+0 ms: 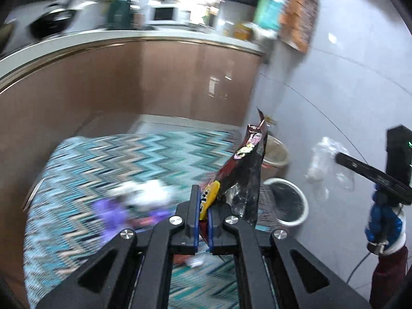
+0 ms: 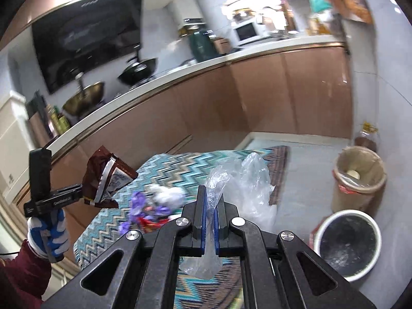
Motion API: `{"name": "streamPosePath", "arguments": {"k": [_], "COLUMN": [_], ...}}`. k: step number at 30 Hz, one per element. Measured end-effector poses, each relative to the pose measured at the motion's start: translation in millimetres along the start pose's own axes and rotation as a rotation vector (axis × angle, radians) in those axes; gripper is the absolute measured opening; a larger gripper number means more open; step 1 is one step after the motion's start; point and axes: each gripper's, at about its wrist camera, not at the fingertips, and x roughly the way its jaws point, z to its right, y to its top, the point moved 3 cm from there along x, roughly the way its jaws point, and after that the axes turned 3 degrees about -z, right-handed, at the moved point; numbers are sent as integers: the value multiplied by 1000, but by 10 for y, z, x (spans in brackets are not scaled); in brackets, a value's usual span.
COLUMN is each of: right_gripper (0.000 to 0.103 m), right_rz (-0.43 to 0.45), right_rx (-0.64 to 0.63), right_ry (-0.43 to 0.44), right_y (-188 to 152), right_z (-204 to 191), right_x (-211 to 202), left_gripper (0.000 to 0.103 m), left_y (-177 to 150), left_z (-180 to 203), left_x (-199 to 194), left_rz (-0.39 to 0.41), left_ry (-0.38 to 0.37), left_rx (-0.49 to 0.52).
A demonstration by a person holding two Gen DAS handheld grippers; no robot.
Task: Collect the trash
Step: 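Carry both items over the white-rimmed bin and open both grippers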
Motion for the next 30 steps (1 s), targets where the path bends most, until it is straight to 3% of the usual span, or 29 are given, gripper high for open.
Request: {"name": "streamPosePath", "arguments": {"k": [6,9,13,18,24,28,30], "right_gripper": [5,5,5,7,9,33,37], "right_rz": [10,0,-17,-36,-65,-80,-81], "right_rx": [153,220,309,410,469,497,505], "right_ry": [-92,-134,-175,-204,-247,-279,-288], "right_y": [-37,-107,-220,-444,-589,-674,-692], "right_z": [960,1422,1956,2509,2889,2992,3003], "right_x": [1,108,297,495,761,828,814], "left_gripper": [4,4,5,6,8,12,16], "left_y": [272,304,262,134,-63,-115,-93], "left_z": [1145,1586,2099,2408,2518,2516,2502], "left_x": [998,1551,2270,3060,3676,3772,3734], "left_rz": [-161,-257,-348,-452,-556,-567,-549], "left_ry": [-109,-167,-177,-171,-187,-200,-205], "left_rx": [107,101,125,102,48,41,42]}}
